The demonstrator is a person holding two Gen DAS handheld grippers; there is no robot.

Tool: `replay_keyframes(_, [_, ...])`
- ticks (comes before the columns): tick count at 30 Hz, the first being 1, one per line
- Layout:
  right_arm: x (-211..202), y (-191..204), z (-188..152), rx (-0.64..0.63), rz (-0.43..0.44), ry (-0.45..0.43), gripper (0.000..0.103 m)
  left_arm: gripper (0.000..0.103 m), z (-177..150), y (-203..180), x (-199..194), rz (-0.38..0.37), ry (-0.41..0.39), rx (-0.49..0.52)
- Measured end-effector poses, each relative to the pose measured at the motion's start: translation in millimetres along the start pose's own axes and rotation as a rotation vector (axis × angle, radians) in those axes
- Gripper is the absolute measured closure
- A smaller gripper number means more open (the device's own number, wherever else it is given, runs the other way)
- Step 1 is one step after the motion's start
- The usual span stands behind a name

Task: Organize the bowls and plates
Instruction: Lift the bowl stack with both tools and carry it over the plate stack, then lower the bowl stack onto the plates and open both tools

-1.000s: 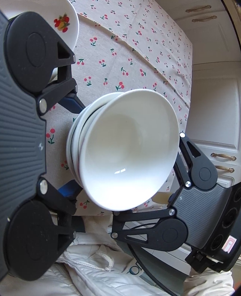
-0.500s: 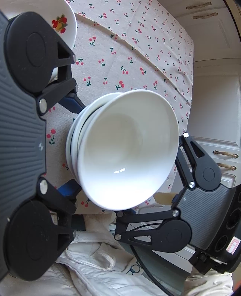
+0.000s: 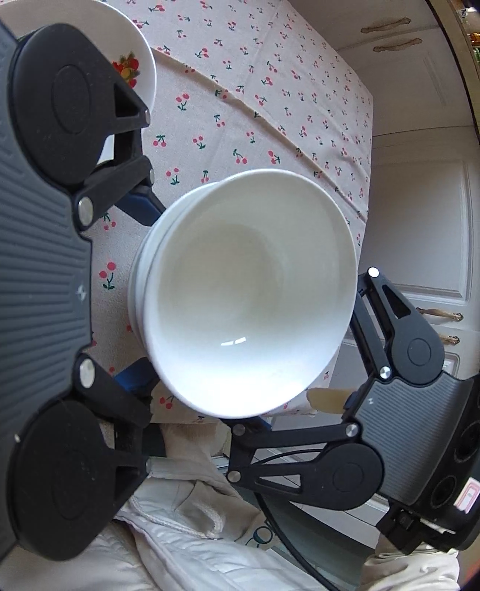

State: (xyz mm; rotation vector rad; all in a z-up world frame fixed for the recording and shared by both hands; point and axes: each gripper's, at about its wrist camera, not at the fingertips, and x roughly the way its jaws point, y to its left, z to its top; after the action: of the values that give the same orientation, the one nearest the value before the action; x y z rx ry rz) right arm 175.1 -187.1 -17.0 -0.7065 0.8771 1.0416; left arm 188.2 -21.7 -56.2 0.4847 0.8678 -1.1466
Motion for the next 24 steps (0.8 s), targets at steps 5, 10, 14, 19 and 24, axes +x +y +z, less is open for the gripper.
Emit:
replay_keyframes(5, [-7, 1, 20, -0.054, -0.016, -0.017, 0.016, 0.026, -1, 0, -24, 0.058, -0.012, -0.008])
replay_keyframes(10, [-6, -3, 45, -0.117, -0.02, -0.048, 0.016, 0.026, -7, 8, -47, 0.13, -0.021, -0.029])
replay_keyframes(14, [3, -3, 65, -0.164, -0.006, -0.064, 0.016, 0.026, -19, 14, -63, 0.174, -0.018, -0.061])
replay_keyframes(19, [17, -3, 88, -0.217, 0.018, -0.073, 0.016, 0.026, -34, 22, -77, 0.217, -0.014, -0.1])
replay_keyframes(24, [34, -4, 109, -0.257, 0.036, -0.083, 0.016, 0.026, -51, 28, -88, 0.255, -0.016, -0.134])
